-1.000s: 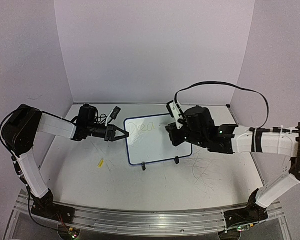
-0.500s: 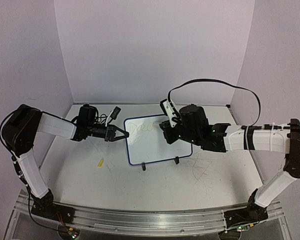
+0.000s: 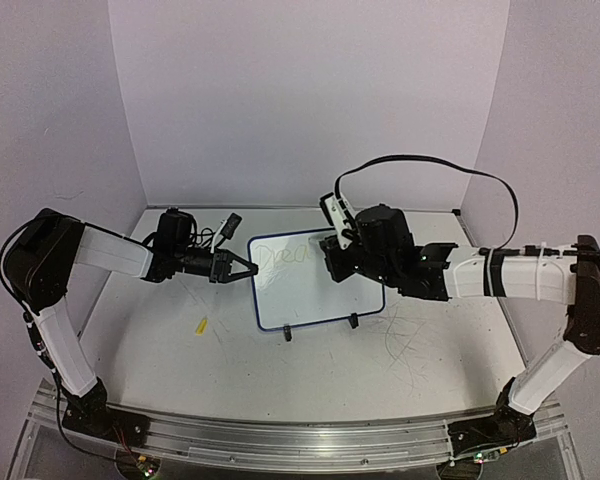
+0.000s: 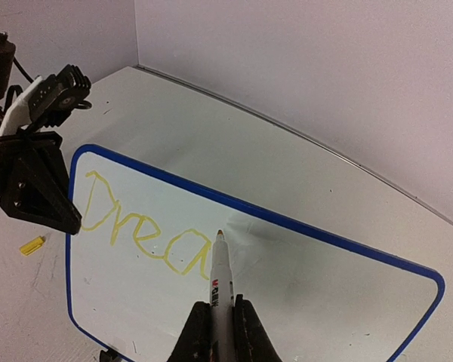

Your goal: Write a sentence on the whiteboard

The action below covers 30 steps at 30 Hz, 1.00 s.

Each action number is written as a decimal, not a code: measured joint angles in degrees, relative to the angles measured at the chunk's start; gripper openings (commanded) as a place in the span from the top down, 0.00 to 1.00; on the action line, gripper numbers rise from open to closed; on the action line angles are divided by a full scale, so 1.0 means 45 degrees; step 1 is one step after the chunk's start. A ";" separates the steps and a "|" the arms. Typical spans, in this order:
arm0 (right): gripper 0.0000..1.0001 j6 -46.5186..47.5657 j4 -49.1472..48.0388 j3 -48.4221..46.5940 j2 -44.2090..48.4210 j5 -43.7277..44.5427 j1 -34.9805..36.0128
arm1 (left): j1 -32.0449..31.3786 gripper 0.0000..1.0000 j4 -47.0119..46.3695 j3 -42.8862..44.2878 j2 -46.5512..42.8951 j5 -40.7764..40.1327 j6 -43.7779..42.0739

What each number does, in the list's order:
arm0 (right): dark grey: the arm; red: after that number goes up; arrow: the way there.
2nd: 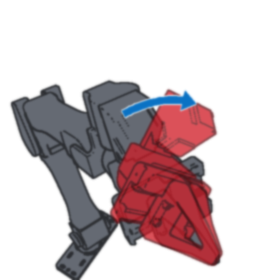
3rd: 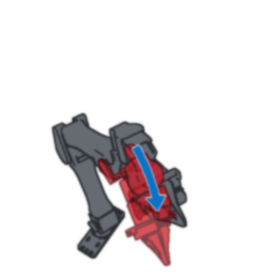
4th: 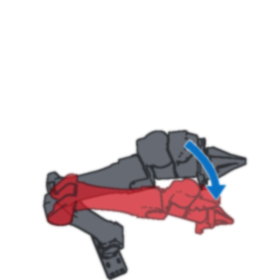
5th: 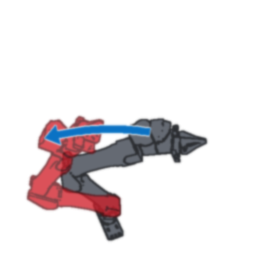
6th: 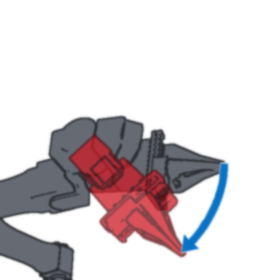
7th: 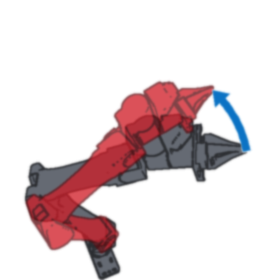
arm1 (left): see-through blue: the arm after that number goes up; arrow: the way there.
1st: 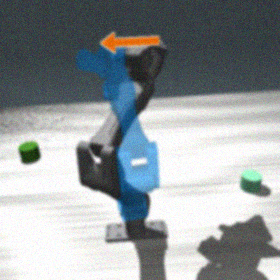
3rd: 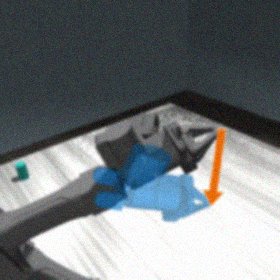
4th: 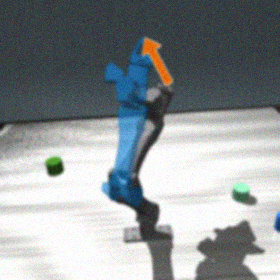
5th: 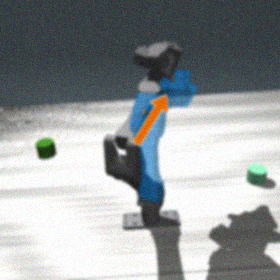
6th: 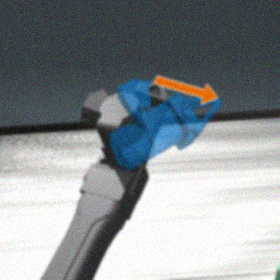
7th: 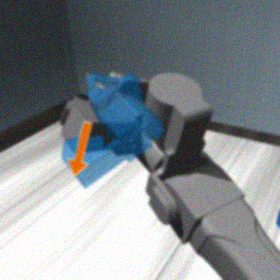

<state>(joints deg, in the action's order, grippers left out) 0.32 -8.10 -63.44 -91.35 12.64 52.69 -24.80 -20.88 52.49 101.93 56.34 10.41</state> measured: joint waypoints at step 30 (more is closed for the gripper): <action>1.00 -0.0126 0.0457 -0.0122 -0.0433 0.0253 0.0000 | 0.0000 1.00 0.0015 0.0000 0.0000 -0.0005 0.0000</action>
<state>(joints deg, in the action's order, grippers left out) -0.25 -6.04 -63.99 -93.30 13.78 52.69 -24.80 -20.82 52.49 101.93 56.31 10.41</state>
